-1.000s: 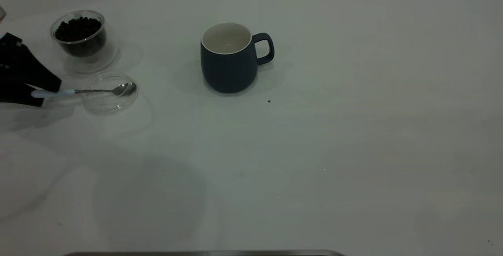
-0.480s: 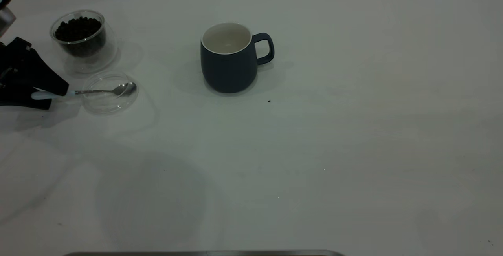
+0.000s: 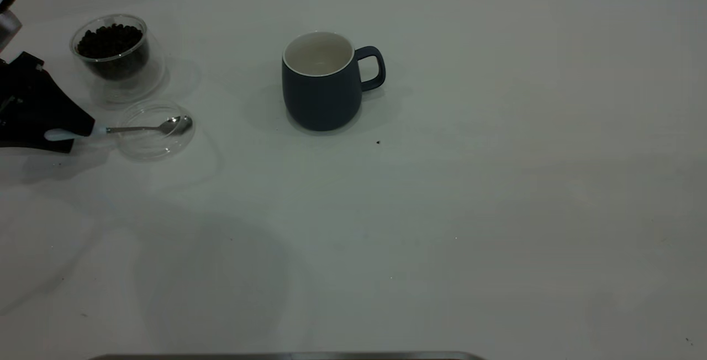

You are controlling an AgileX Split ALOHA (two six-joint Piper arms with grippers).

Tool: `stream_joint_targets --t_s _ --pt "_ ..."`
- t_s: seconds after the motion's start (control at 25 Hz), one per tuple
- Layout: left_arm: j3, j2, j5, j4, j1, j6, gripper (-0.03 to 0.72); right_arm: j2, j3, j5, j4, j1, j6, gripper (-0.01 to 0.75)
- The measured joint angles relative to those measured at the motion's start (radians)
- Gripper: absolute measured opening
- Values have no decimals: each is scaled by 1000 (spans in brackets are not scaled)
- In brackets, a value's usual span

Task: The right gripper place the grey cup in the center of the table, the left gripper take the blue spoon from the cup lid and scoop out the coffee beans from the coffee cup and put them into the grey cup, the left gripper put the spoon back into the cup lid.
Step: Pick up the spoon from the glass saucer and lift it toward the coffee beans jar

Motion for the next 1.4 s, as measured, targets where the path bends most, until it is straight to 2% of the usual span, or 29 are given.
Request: stream_joint_targets --t_s 0.28,0.56,0.88,1.16,1.28,1.4 --pt "0 0 6 -1 0 -4 266 0 0 0 0 0 0 453" --pt "0 -1 84 -11 0 -37 135 0 0 0 0 0 0 453" --pt "-1 -1 123 -8 5 -103 134 0 0 0 0 0 0 453" --pt "-16 0 270 3 6 -104 134 0 0 0 0 0 0 453" --pt "-57 0 359 9 6 -104 133 0 0 0 0 0 0 453" --pt "-129 0 392 11 6 -127 133 0 0 0 0 0 0 453"
